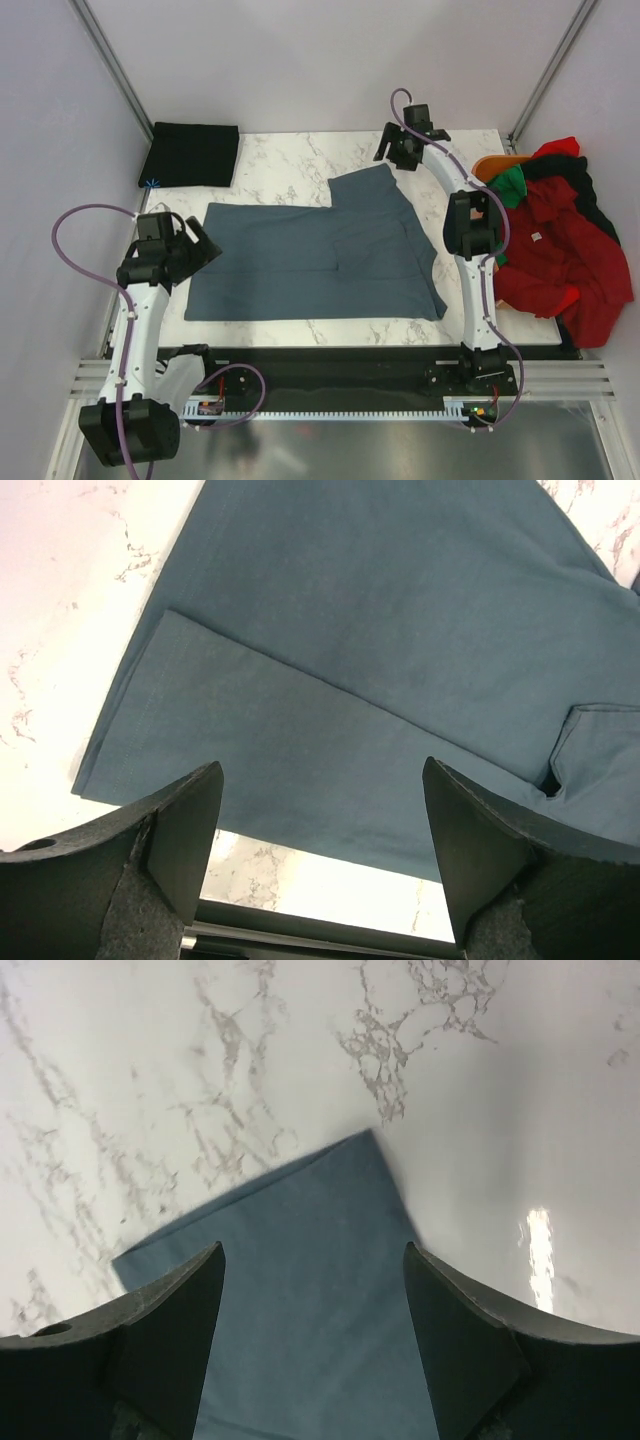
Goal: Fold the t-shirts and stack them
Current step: Fold the tshirt
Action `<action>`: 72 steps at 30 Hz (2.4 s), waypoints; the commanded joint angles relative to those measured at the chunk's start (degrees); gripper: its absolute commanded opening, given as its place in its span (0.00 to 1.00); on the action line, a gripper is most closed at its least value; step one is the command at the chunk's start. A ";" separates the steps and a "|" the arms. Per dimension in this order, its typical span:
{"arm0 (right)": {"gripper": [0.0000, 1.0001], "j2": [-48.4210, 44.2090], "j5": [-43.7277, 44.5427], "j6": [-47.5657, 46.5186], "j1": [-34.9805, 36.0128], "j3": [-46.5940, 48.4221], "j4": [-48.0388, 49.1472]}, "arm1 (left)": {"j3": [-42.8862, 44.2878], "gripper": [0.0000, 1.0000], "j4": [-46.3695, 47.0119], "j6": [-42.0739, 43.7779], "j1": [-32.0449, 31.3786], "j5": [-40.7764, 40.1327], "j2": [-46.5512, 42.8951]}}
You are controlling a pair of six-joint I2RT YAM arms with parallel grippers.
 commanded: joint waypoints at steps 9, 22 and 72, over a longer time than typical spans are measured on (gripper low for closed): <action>0.77 11.15 1.56 -0.59 0.24 6.51 9.32 | -0.26 0.86 2.56 2.56 -1.58 -1.09 -1.71; 0.07 9.32 -0.11 -0.33 1.91 -2.89 13.19 | 3.24 0.87 4.49 1.95 -1.67 -7.40 7.06; 0.00 -24.42 -7.31 1.43 4.37 -31.28 14.77 | 48.96 0.02 11.88 5.99 0.62 -4.95 66.42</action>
